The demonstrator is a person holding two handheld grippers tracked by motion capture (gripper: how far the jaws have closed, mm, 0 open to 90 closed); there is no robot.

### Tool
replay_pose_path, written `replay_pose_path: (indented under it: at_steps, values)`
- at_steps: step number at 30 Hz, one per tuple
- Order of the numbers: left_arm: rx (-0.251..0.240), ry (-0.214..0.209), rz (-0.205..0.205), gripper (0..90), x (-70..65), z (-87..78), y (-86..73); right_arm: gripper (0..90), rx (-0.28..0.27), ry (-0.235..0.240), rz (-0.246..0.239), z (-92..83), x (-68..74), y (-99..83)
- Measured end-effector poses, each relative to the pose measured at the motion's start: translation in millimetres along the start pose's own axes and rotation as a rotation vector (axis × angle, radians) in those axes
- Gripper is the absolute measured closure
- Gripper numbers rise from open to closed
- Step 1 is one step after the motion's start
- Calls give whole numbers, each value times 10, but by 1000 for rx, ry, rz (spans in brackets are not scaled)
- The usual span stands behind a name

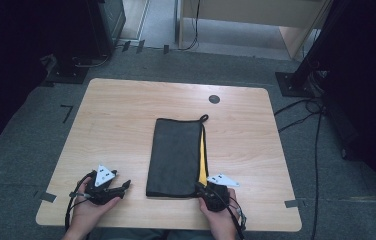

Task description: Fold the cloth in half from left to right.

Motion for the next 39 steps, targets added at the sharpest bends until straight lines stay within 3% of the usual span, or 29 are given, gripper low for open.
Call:
replay_pose_path:
  at_steps: [6, 8, 13, 15, 18, 21, 25, 28, 30, 32, 34, 36, 38, 39]
  values:
    - [0, 1, 0, 355, -2, 0, -1, 887, -45, 9, 2, -241, -38, 71]
    - [0, 2, 1, 354, -2, 1, -1, 885, -46, -21, 0, -290, -88, 64]
    - [6, 6, 6, 348, -14, -7, -1, 820, 42, -80, -12, -106, -247, -40]
    - [0, 6, 2, 354, -40, -28, 3, 738, 30, -101, -24, -98, -236, -44]
    - [-50, -84, -34, 366, -152, -86, 62, 679, -2, -127, -46, -165, -199, -19]
    - [-86, -123, 22, 390, -400, -97, 161, 659, -7, -135, -51, -179, -177, -17]
    - [-82, -211, 117, 440, -737, -70, 229, 635, 20, -138, -31, -130, -203, -43]
    - [-57, -176, 176, 498, -899, 3, 242, 667, 39, -138, -32, -102, -215, -50]
    - [-42, -156, 221, 577, -950, 49, 236, 728, 46, -122, -31, -83, -213, -50]
    - [-29, -133, 253, 717, -966, 66, 224, 778, 51, -119, -41, -80, -200, -47]
    - [-23, -144, 268, 852, -942, 57, 215, 814, 54, -119, -43, -81, -199, -44]
    - [-9, -180, 279, 883, -908, 31, 204, 855, 66, -93, -25, -97, -212, -42]
    - [4, -186, 330, 887, -896, -13, 159, 879, 88, -67, -13, -126, -208, -48]
    - [4, -186, 330, 887, -896, -13, 159, 880, 106, -61, -25, -137, -193, -54]
Point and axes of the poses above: each handheld gripper's, and its own axes: z roughly forward along the jaws, y roughly out of its top, x roughly to its left, the point moved 2 cm from there along z, roughly forward along the jaws, and after that the axes turned 12 degrees about x, right-handed, at the moved point
